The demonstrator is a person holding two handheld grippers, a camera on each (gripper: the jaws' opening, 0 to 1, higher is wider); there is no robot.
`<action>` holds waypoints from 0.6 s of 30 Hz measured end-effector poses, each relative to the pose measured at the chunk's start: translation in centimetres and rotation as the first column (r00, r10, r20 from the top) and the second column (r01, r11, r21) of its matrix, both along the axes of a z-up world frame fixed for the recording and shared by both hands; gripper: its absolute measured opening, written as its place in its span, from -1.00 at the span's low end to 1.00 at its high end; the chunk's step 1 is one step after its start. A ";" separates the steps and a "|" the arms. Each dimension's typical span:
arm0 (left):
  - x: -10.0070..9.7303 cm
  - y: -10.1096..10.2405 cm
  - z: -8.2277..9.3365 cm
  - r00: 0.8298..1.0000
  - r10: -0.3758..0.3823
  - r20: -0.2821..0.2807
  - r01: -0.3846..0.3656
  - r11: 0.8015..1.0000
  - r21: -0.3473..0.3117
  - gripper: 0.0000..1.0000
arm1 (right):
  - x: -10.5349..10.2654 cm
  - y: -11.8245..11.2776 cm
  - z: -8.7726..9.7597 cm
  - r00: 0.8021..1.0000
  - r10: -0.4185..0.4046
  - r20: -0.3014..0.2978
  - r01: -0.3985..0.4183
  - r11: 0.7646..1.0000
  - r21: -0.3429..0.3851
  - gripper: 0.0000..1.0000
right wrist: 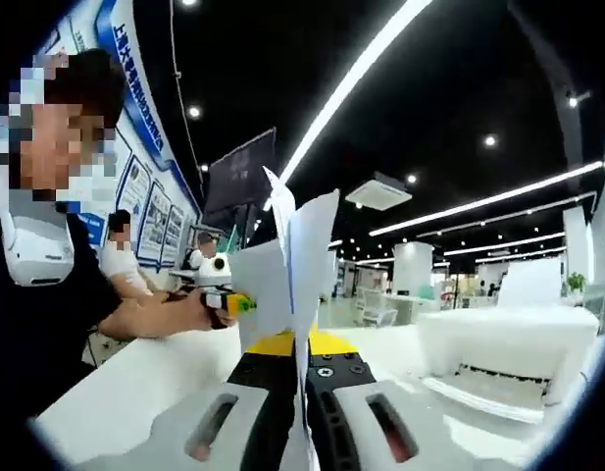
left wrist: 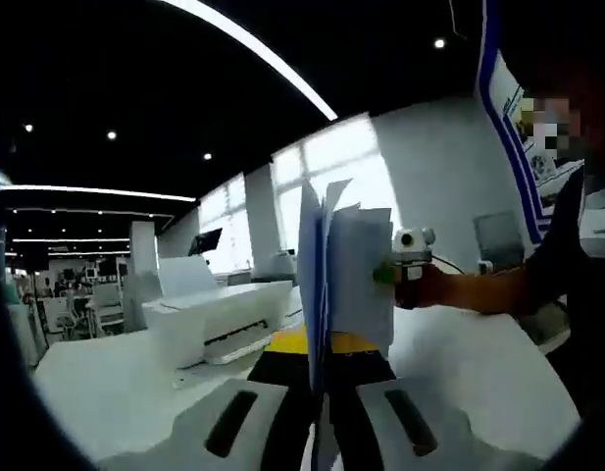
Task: Organize the stack of printing papers by aligning and flattening the scattered papers on the table
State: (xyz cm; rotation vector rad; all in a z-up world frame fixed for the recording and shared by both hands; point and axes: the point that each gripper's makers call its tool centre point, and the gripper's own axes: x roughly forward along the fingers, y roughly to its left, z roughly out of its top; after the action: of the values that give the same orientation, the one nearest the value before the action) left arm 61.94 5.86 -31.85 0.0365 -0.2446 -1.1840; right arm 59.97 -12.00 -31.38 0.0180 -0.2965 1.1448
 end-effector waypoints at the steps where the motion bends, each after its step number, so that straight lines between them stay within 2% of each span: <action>1: -0.4 0.1 1.1 0.999 -0.002 0.033 0.002 1.000 -0.014 -0.87 | -0.8 0.1 1.5 1.000 0.011 0.019 -0.012 0.999 0.038 -1.00; 2: -1.0 0.0 1.7 0.998 0.001 0.060 -0.001 1.000 -0.007 -0.87 | -1.1 0.0 2.1 0.999 -0.006 0.049 0.004 0.999 0.042 -1.00; 3: -1.1 -0.2 1.8 0.999 0.001 0.054 -0.001 1.000 0.003 -0.87 | -1.3 0.0 2.4 0.998 -0.023 0.066 0.020 0.999 0.038 -1.00; 5: -0.8 -0.2 1.5 0.998 0.017 0.054 -0.018 1.000 0.017 -0.87 | -1.2 0.1 2.2 0.997 -0.032 0.067 0.030 0.999 0.026 -1.00; 9: 1.0 0.1 -0.6 0.998 0.046 -0.050 -0.044 0.998 0.043 -0.86 | 0.9 -0.3 -0.2 0.997 -0.059 -0.052 0.059 0.998 0.008 -1.00; 10: 1.5 0.1 -1.0 0.997 0.055 -0.057 -0.052 0.997 0.048 -0.86 | 1.3 -0.2 -0.8 0.995 -0.052 -0.087 0.053 0.999 0.011 -1.00; 12: 2.1 0.0 -2.0 0.996 0.081 -0.036 -0.078 0.994 0.073 -0.85 | 1.6 0.2 -1.6 0.994 -0.043 -0.096 0.044 0.999 0.007 -1.00; 14: 2.7 0.0 -2.8 0.994 0.102 -0.028 -0.099 0.990 0.098 -0.84 | 2.3 0.3 -2.5 0.991 -0.083 -0.100 0.081 0.996 -0.028 -0.93; 15: 2.9 0.0 -3.0 0.994 0.102 -0.036 -0.098 0.991 0.093 -0.79 | 2.5 0.4 -2.8 0.990 -0.088 -0.107 0.086 0.996 -0.031 -0.86; 16: 3.0 0.1 -3.1 0.992 0.097 -0.078 -0.091 0.993 0.068 -0.72 | 2.7 0.5 -3.0 0.989 -0.091 -0.115 0.088 0.996 -0.032 -0.73; 17: 3.0 0.0 -3.2 0.992 0.094 -0.090 -0.089 0.994 0.061 -0.63 | 2.8 0.5 -3.2 0.988 -0.093 -0.120 0.090 0.995 -0.033 -0.66; 18: 2.8 -0.1 -3.3 0.992 0.082 -0.095 -0.077 0.995 0.056 -0.55 | 2.9 0.6 -3.6 0.986 -0.089 -0.138 0.085 0.996 -0.038 -0.67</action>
State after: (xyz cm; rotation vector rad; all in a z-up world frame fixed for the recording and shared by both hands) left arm 64.76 5.78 -35.18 0.0333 -0.1252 -1.1090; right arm 62.89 -11.39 -35.02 0.0565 -0.1527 1.0556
